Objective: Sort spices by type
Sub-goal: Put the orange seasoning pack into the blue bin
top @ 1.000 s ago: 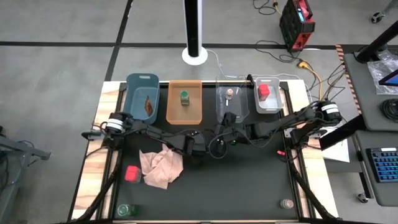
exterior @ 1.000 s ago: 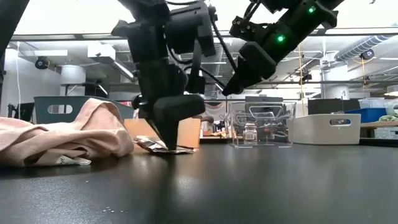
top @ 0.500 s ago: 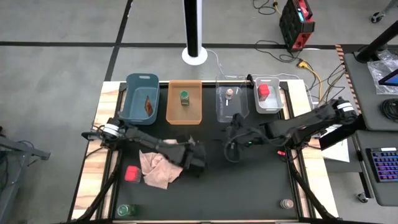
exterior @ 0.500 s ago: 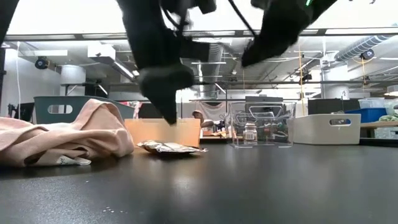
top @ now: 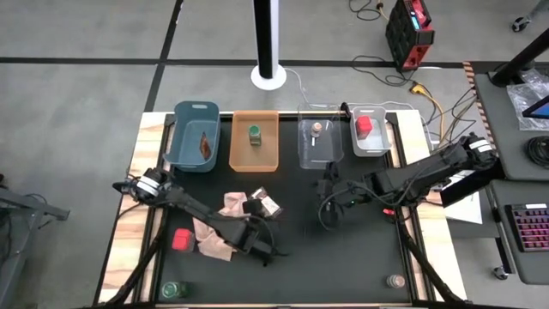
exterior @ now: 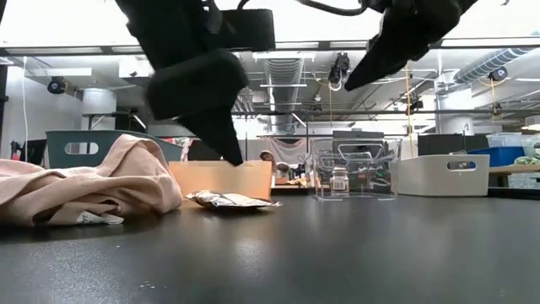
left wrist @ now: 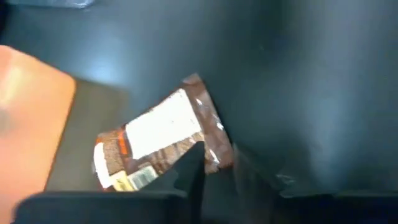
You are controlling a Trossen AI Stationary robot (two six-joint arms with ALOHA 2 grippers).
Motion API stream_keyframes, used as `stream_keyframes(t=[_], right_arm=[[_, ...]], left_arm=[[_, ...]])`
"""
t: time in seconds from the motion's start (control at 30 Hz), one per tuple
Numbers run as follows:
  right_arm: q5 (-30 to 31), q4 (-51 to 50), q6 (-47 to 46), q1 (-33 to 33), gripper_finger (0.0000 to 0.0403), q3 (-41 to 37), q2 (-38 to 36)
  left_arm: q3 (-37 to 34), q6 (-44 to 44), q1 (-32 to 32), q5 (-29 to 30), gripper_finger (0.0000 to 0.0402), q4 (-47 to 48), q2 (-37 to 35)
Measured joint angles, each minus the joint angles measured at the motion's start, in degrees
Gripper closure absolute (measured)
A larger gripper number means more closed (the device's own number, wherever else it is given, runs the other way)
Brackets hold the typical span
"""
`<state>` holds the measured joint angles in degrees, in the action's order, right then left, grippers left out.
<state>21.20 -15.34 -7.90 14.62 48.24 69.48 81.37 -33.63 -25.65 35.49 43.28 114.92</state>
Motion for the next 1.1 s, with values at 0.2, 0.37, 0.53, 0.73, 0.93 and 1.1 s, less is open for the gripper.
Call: stream_keyframes(t=[0.2, 0.37, 0.53, 0.73, 0.93, 1.1], right_arm=[[-0.11, 0.41, 1.39, -0.01, 0.015, -0.02, 0.95], [-0.23, 0.7, 1.56, 0.12, 0.0157, 0.01, 0.73], [-0.17, 0.86, 1.53, 0.06, 0.016, 0.01, 0.8], [-0.17, 1.96, 1.84, 0.08, 0.0151, 0.0, 0.91], [-0.19, 5.84, 3.77, 0.08, 0.015, -0.15, 1.98], [-0.19, 7.57, 4.6, -0.01, 0.0159, -0.15, 3.67]], left_arm=[[-4.69, 6.65, -0.51, 0.13, 0.0237, -8.42, 0.01], [-9.44, 7.65, -0.19, -0.03, 0.0188, -15.35, -0.29], [-13.57, 7.23, 0.71, 0.23, 0.0177, -20.99, -0.44], [-17.15, 5.68, 1.15, 0.48, 0.0192, -26.04, -0.65], [-18.75, 5.3, 1.34, -0.45, 0.0264, -28.39, -0.46], [-19.0, 5.44, 1.39, -0.57, 0.0362, -28.48, -0.27]])
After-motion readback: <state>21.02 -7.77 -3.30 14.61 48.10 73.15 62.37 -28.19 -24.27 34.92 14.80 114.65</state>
